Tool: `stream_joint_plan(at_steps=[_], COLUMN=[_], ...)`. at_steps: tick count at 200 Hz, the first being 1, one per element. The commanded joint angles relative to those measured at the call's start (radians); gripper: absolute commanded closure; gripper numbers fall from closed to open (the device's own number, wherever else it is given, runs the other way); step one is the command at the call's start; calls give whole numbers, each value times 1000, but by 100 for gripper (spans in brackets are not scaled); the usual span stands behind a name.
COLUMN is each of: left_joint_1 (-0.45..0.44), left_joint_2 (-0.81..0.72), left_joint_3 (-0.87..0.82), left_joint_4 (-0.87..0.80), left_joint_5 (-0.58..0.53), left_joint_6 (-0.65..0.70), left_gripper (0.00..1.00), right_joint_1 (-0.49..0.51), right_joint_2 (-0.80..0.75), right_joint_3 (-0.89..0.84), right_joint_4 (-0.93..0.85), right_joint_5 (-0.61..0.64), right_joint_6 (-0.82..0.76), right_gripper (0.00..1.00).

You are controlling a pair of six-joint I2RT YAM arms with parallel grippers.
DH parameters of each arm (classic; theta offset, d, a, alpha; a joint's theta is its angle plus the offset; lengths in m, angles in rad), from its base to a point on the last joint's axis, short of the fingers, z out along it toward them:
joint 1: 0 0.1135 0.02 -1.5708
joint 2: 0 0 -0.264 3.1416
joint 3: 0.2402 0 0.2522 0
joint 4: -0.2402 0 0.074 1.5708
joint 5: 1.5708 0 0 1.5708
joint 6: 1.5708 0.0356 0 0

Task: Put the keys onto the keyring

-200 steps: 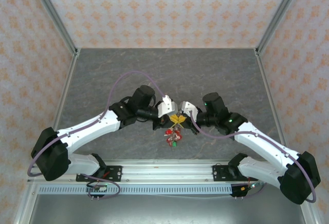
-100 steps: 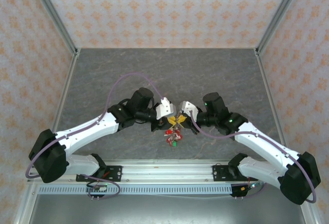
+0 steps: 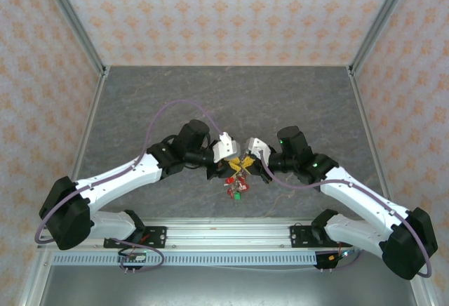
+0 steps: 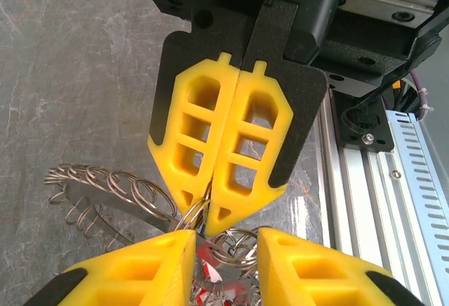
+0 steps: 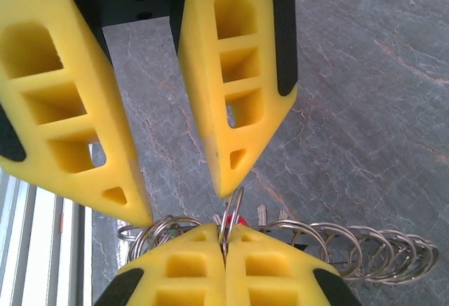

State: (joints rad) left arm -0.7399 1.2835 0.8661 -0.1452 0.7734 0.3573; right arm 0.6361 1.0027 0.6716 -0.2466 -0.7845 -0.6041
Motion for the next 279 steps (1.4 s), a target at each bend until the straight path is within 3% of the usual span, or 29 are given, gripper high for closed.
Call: stream_joint_plan(at_steps=[1,20,53,94,159,203,238,279], left_joint_1=[-3,-3,-1,-3,-6,-6,-6,-4], left_joint_2=[-27,-55,-39,-12,55,64,45,11], left_joint_3=[-18,-37,-32,-25,67,77,28,-55], left_joint_4=[68,70,15,68,-94,-78,40,272], left_joint_5=[-49,-83,-75,-53,-16,4,22,60], left_joint_6=[-18,-11,9,-17,69,55,-24,-150], left_gripper=[68,63,61,60,79,100,100,100], right_joint_1=[7,8,7,7,8,7,7,5], right_joint_2=[-33,-35,-32,-29,-38,-40,-75,-87], right_joint_3=[31,25,28,33,20,4,-57,-147], right_joint_4=[71,64,73,78,113,132,153,332], right_joint_5=[-70,-55,-83,-99,-107,-90,-5,-38], right_joint_6=[-17,-22,-13,-16,3,12,21,130], right_gripper=[100,100,100,100,100,96,91,86])
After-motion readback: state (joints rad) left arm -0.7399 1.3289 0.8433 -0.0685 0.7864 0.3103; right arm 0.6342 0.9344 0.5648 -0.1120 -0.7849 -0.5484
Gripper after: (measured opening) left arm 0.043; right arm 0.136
